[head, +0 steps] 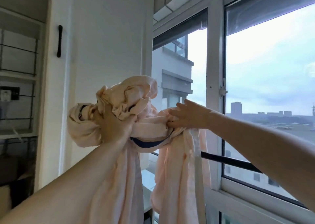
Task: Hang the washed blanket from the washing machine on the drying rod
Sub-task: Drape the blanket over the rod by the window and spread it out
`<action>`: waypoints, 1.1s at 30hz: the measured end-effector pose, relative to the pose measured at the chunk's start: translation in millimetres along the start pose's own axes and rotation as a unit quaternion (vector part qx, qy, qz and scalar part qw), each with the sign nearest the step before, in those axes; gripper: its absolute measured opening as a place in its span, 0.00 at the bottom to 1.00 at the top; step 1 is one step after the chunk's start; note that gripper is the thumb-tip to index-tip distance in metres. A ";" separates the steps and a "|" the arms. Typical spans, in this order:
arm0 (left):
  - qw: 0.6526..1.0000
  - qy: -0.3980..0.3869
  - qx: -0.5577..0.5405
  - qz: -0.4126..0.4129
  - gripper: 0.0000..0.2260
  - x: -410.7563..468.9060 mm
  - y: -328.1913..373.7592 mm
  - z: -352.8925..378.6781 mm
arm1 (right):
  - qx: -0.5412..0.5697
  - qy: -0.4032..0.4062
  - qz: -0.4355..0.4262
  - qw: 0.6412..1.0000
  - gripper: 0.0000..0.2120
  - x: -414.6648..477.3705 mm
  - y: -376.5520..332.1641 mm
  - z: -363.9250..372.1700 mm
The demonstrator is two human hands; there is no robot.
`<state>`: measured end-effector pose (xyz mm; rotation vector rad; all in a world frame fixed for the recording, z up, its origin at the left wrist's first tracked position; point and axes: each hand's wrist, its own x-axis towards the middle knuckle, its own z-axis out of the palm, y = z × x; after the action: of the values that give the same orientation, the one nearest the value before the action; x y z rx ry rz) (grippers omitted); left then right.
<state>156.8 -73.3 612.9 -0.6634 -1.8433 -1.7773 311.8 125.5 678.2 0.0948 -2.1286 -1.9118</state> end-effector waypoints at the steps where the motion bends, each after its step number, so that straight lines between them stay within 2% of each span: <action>1: 1.000 0.002 0.003 0.000 0.42 2.2 2.9 1.0 | 0.019 -0.005 0.007 1.000 0.26 2.0 -2.1 1.5; 4: 1.000 0.005 0.012 -0.016 0.42 12.0 1.4 1.6 | 0.035 -0.017 0.020 0.999 0.27 14.9 -17.6 15.4; 7: 0.999 0.004 0.015 -0.037 0.42 13.3 -13.2 -3.3 | 0.067 0.020 0.033 0.997 0.27 27.1 -34.5 22.8; 11: 0.998 0.013 0.010 -0.055 0.41 11.4 -34.6 -12.6 | 0.098 0.020 0.059 0.993 0.26 43.4 -49.2 46.1; 15: 0.998 0.018 0.023 -0.061 0.42 13.3 -50.3 -14.1 | 0.108 0.036 0.083 0.990 0.29 51.0 -52.3 60.3; 16: 0.998 0.014 0.024 -0.056 0.43 12.3 -53.4 -11.9 | 0.119 0.039 0.092 0.988 0.26 55.4 -51.4 70.1; 18: 0.999 0.009 0.020 -0.040 0.44 11.1 -55.8 -7.0 | 0.155 0.020 0.150 0.976 0.13 61.7 -44.0 79.4; 19: 0.999 0.008 0.019 -0.035 0.45 10.8 -55.4 -4.6 | 0.172 0.023 0.162 0.972 0.12 65.0 -40.3 84.7; 21: 0.999 0.010 0.026 -0.032 0.45 11.1 -52.5 1.6 | 0.170 -0.003 0.133 0.976 0.15 63.1 -36.0 83.9; 23: 0.999 0.014 0.027 -0.028 0.43 10.1 -47.8 9.4 | 0.155 0.008 0.123 0.980 0.25 49.2 -43.0 79.2; 26: 0.999 0.014 0.024 -0.029 0.43 7.5 -40.4 21.0 | 0.165 0.024 0.147 0.975 0.34 34.5 -41.2 78.0; 31: 1.000 -0.005 0.005 -0.017 0.42 -3.0 -24.0 45.3 | 0.112 0.002 0.162 0.980 0.34 -3.5 -23.1 79.4; 33: 1.000 -0.017 0.009 0.001 0.43 -9.2 -15.3 53.9 | 0.094 0.007 0.136 0.986 0.32 -21.8 -14.1 86.3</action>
<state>153.0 -20.0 593.7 -0.6919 -1.8777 -1.7573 309.4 212.1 653.3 -0.1390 -2.1790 -1.5518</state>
